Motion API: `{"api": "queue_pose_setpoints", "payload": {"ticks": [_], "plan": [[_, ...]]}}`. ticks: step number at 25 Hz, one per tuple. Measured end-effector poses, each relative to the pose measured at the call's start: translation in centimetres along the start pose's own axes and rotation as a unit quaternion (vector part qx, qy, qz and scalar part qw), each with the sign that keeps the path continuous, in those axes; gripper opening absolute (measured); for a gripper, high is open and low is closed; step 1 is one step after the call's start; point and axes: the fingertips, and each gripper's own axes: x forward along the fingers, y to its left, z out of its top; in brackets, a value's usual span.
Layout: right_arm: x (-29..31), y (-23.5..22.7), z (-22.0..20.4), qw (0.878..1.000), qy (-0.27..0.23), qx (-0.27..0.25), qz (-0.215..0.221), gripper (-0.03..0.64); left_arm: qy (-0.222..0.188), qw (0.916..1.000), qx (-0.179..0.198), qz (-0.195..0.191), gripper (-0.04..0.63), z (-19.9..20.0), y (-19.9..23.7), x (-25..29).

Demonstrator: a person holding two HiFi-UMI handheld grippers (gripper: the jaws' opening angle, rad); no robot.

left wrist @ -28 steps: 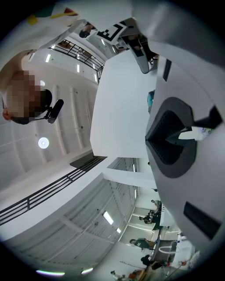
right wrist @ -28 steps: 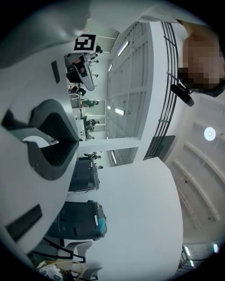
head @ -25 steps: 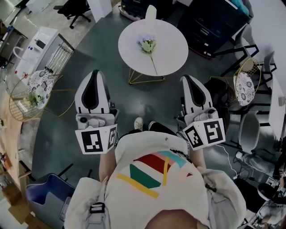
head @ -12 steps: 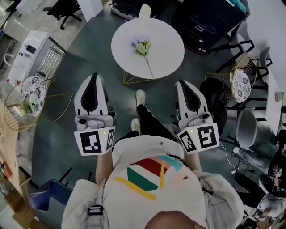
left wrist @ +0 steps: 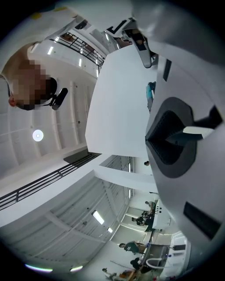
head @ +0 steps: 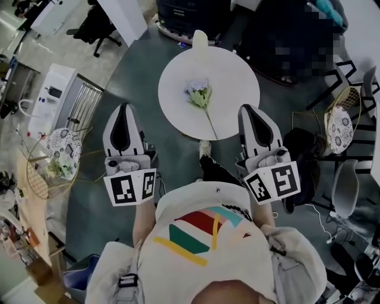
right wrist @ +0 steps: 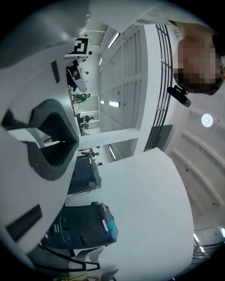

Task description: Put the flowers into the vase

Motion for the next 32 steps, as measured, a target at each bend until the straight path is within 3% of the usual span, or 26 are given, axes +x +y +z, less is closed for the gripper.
{"api": "queue_pose_setpoints", "payload": {"ticks": [6,11,16,21,26,27,29,30,32], "plan": [[5.5,-4.2,0.8,1.000,0.000,-0.008,-0.020,0.009,-0.004,0.9994,0.020,-0.028,0.006,-1.2,-0.2,8.4],[9.9,-6.3,-0.3,0.999,0.030,-0.009,-0.006,0.009,0.003,0.9993,0.019,-0.031,0.006,-2.7,0.3,12.5],[14.4,-5.9,-1.1,0.999,0.049,-0.005,-0.018,0.009,0.021,0.9991,-0.005,-0.036,0.006,-4.7,4.1,15.0],[17.3,-5.1,-0.6,0.997,0.041,-0.010,-0.066,0.009,0.017,0.9966,-0.019,-0.079,0.006,-5.3,6.5,19.0],[19.4,-3.8,-0.4,0.997,0.031,-0.008,-0.064,0.015,0.013,0.9928,-0.033,-0.114,0.006,-5.8,7.4,21.3],[19.6,-3.6,-0.1,0.997,0.018,-0.005,-0.069,0.047,0.015,0.9921,-0.037,-0.119,0.006,-6.1,7.6,21.4],[20.0,-3.8,0.8,0.996,-0.021,-0.002,-0.091,0.339,0.018,0.9906,-0.043,-0.129,0.006,-6.6,8.1,21.9],[20.1,-4.1,1.3,0.994,-0.038,0.002,-0.106,0.402,0.018,0.9898,-0.047,-0.133,0.006,-6.8,8.2,22.3],[19.9,-4.9,1.7,0.990,-0.052,0.009,-0.130,0.454,0.018,0.9881,-0.053,-0.143,0.006,-7.0,8.2,23.0]]}}
